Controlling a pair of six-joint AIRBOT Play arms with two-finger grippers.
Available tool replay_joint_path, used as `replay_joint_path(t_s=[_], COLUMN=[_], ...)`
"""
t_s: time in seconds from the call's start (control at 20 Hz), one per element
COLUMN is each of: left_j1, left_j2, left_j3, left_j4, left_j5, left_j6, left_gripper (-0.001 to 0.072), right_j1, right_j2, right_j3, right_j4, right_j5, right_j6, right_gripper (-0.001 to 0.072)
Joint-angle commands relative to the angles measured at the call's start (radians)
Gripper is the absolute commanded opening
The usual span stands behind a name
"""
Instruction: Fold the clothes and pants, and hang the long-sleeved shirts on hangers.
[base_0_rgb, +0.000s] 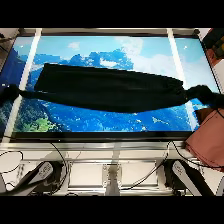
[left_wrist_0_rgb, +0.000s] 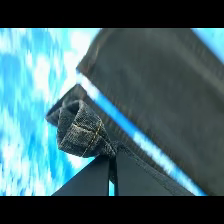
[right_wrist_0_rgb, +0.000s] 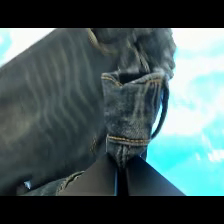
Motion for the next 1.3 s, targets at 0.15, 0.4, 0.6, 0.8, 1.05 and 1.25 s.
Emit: replay_joint_path(t_s=[0.15,0.4,0.6,0.8,1.05,1.25], left_j1=[-0.188,-0.256,-0.267,-0.275,-0.298,-0.321], left_j2=[-0.328,-0.606,-0.726,-0.762,-0.777,-0.821], left_j3=[0.341,0.581,0.665,0.665,0.666,0.666], left_j4=[0.077,0.08,0.079,0.074,0.072,0.071], left_j5=[0.058,0.112,0.172,0.278,0.396,0.409], left_j6=[-0.119,-0.283,-0.422,-0.489,-0.537,-0.537], left_gripper=[0.002,0.002,0.002,0.0022,0.0022,0.0026], right_j1=[0.2,0.254,0.257,0.257,0.285,0.331], right_j2=[-0.224,-0.43,-0.548,-0.612,-0.653,-0.715], right_j3=[0.189,0.264,0.315,0.332,0.332,0.332], right_j4=[-0.15,-0.149,-0.146,-0.1,-0.094,-0.094], right_j5=[-0.223,-0.418,-0.55,-0.674,-0.827,-0.896], right_j6=[0.313,0.492,0.652,0.712,0.763,0.774], right_gripper=[0.0027,0.0027,0.0027,0.0027,0.0027,0.0029])
